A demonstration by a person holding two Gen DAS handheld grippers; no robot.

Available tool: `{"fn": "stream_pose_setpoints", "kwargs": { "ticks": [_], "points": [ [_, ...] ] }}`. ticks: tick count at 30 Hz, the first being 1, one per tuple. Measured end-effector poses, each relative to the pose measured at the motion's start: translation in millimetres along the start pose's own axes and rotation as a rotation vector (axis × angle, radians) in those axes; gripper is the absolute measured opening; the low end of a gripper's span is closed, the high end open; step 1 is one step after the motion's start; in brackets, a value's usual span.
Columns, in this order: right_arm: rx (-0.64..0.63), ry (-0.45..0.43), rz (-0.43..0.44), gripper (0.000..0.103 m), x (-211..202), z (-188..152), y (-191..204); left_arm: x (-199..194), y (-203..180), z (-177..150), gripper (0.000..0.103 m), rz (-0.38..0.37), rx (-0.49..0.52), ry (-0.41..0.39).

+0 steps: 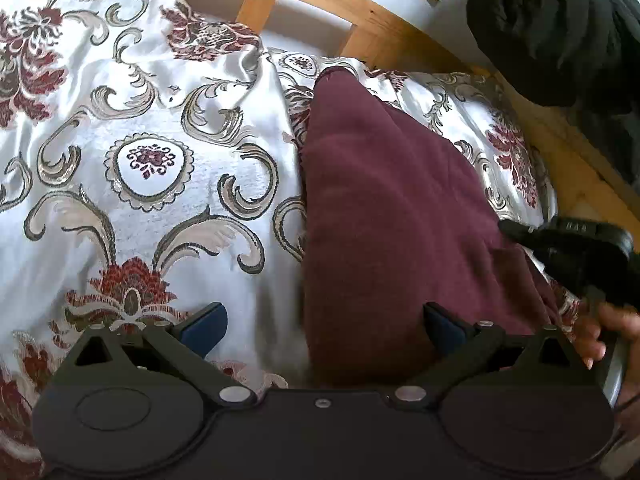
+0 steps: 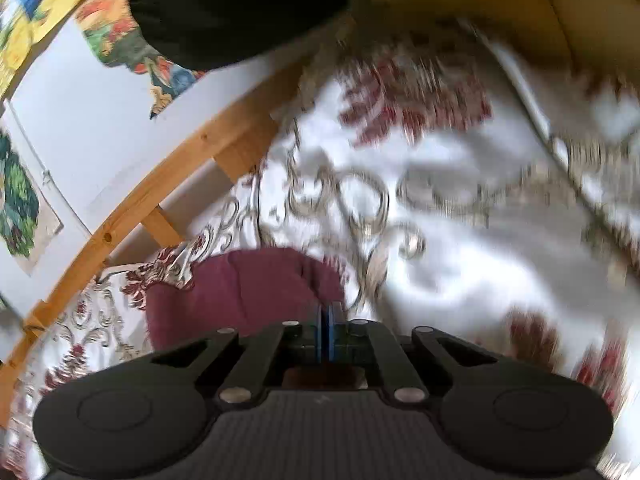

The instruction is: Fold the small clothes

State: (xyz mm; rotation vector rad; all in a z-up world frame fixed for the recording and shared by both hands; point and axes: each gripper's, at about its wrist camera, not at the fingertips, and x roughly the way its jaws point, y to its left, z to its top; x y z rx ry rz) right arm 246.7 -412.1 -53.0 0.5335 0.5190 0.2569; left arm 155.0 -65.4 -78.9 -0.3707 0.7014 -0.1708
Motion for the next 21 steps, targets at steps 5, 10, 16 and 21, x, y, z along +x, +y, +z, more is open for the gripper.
{"fn": "stream_pose_setpoints", "kwargs": {
  "ticks": [5,10,16,21],
  "points": [
    [-0.052,0.018,-0.017,0.010,-12,4,11,1,0,-1,0.102,0.002,0.009,-0.002],
    [-0.267,0.113,-0.051,0.056,-17,-4,44,1,0,0,0.102,0.003,0.008,-0.001],
    [-0.470,0.236,-0.163,0.056,-22,-32,63,1,0,-1,0.102,0.001,0.011,0.000],
    [-0.486,0.247,-0.142,0.059,-35,-30,66,1,1,-1,0.102,-0.002,0.016,0.001]
  ]
}}
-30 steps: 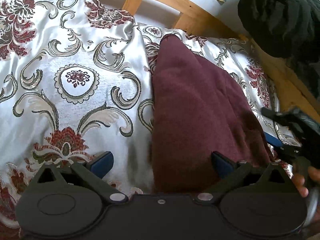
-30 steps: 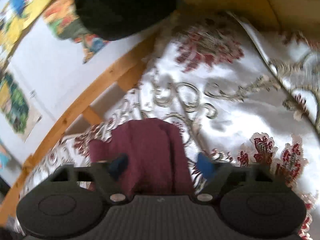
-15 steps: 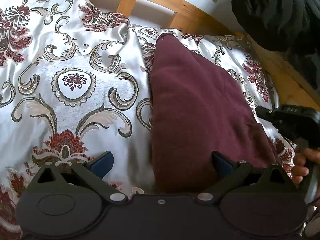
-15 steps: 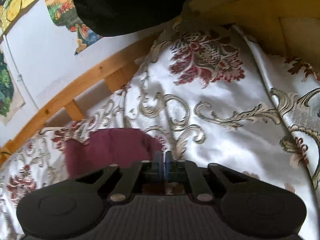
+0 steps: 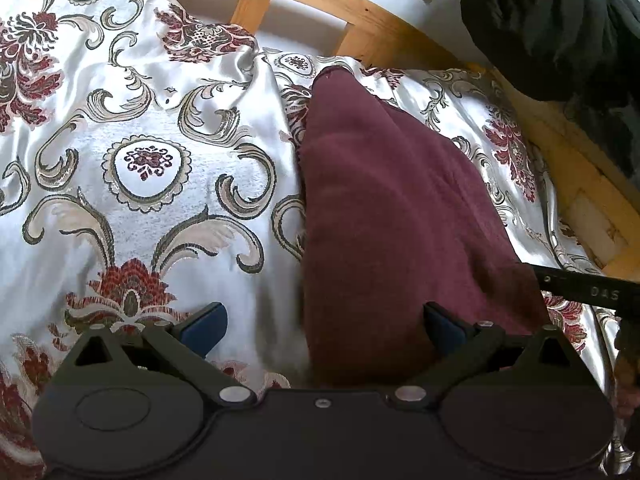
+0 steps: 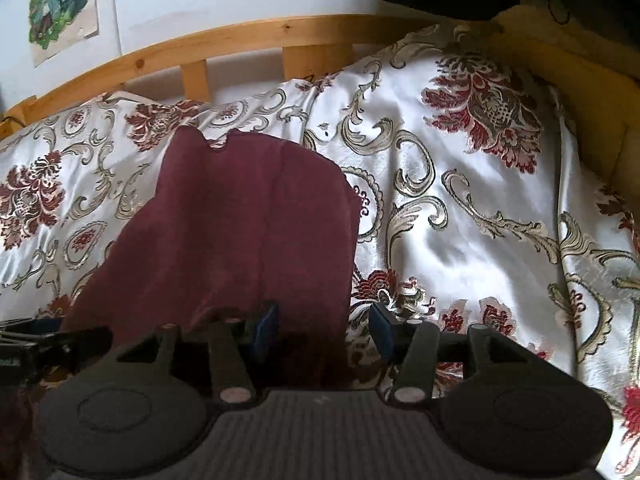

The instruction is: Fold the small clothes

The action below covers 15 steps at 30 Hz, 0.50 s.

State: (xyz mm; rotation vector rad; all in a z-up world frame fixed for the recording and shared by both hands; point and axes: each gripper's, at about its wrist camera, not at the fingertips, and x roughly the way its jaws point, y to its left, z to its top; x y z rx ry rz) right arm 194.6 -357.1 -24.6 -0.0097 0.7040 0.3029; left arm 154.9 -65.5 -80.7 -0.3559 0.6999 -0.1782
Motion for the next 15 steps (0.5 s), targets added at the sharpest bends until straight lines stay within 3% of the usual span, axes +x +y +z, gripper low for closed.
{"fn": "stream_pose_setpoints", "kwargs": {
  "ticks": [5,9,12,14,15],
  "points": [
    [0.061,-0.033,0.014,0.062,-1,2,-10,0,0,0,0.102,-0.001,0.000,0.000],
    [0.006,0.019,-0.019,0.067,8,-1,-5,0,0,0,0.102,0.000,0.000,-0.001],
    [0.024,0.009,-0.010,0.067,8,-2,-7,0,0,0,0.102,0.000,0.000,-0.001],
    [0.048,-0.029,-0.005,0.071,4,-1,-10,-1,0,0,0.102,-0.002,-0.001,0.000],
    [0.069,-0.051,-0.009,0.078,2,-1,-12,-1,0,0,0.102,-0.003,-0.002,0.000]
  ]
}}
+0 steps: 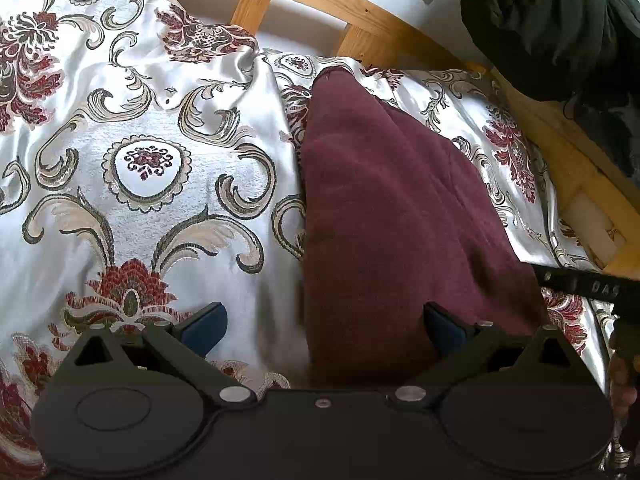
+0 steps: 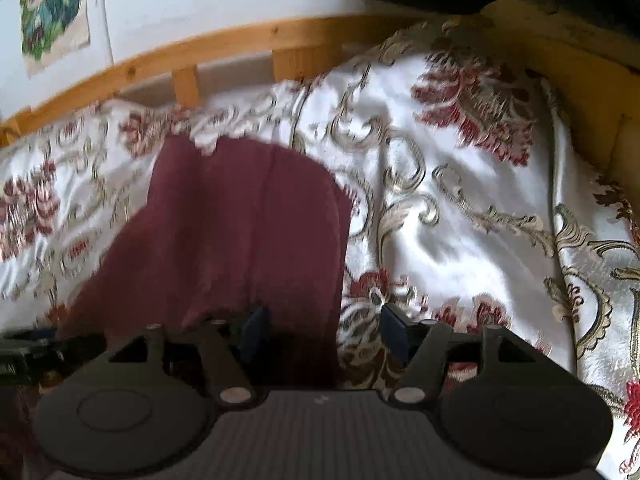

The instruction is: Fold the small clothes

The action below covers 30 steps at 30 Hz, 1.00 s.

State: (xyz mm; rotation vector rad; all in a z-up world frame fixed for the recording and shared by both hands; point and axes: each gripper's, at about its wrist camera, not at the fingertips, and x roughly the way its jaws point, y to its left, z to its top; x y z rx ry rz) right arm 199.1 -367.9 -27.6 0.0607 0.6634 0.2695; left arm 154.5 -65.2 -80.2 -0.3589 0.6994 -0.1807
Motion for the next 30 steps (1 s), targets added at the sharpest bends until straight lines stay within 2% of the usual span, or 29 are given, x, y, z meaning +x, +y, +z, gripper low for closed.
{"fn": "stream_pose_setpoints", "kwargs": {
  "ticks": [1,3,8,15,22,26,30],
  "points": [
    [0.024,-0.024,-0.003,0.087,-1,0,-2,0,0,0,0.102,0.000,0.000,0.000],
    [0.084,-0.076,0.005,0.093,-1,-1,-8,0,0,0,0.102,0.001,0.000,-0.001],
    [0.208,-0.136,0.059,0.093,13,-4,-21,0,0,0,0.102,-0.001,0.001,0.001],
    [0.239,-0.233,0.014,0.093,30,-5,-24,-1,1,0,0.102,-0.005,-0.003,0.005],
    [0.254,-0.232,0.026,0.093,35,-8,-25,-1,0,0,0.102,-0.005,-0.003,0.004],
    [0.174,-0.168,-0.036,0.094,47,-9,-18,-1,1,0,0.102,-0.007,-0.005,-0.003],
    [0.135,-0.193,-0.056,0.096,49,-13,-11,-1,3,-2,0.102,-0.019,-0.015,-0.014]
  ]
}}
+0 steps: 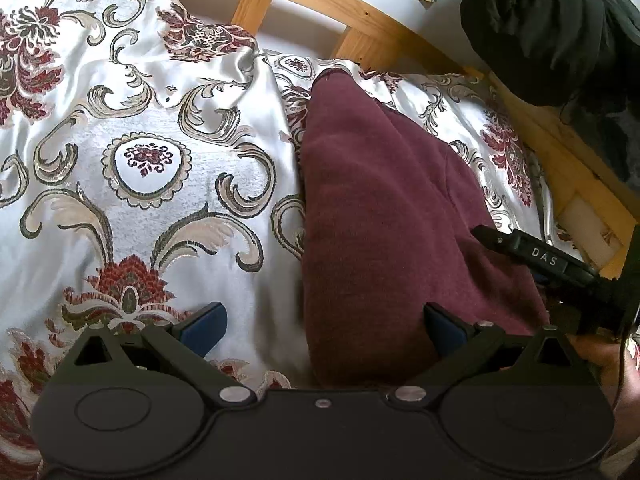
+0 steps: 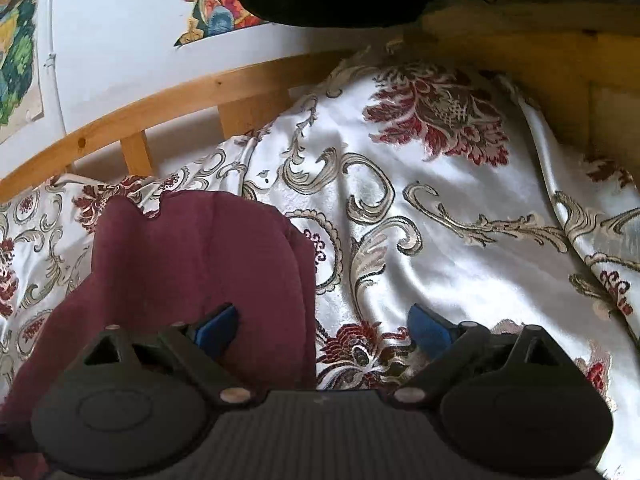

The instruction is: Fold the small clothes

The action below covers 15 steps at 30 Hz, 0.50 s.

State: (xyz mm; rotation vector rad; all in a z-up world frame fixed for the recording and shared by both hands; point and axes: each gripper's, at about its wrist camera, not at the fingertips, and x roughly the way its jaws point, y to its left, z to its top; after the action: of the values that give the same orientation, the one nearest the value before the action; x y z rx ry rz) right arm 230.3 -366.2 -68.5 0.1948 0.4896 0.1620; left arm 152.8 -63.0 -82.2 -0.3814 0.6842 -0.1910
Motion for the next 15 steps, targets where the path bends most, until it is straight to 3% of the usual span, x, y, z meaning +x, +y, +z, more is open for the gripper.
{"fn": "stream_pose_setpoints", "kwargs": {
  "ticks": [4,6,12,15],
  "points": [
    [0.051,-0.072,0.081,0.098,0,7,-4,1,3,-1,0.102,-0.017,-0.016,-0.011],
    [0.013,-0.090,0.116,0.098,9,16,-1,0,4,-1,0.102,-0.025,-0.022,-0.014],
    [-0.098,-0.064,0.094,0.097,46,34,17,-3,10,-2,0.102,-0.050,-0.057,-0.024],
    [-0.073,-0.058,0.062,0.092,54,33,9,-2,10,-2,0.102,-0.052,-0.060,-0.026]
  ]
}}
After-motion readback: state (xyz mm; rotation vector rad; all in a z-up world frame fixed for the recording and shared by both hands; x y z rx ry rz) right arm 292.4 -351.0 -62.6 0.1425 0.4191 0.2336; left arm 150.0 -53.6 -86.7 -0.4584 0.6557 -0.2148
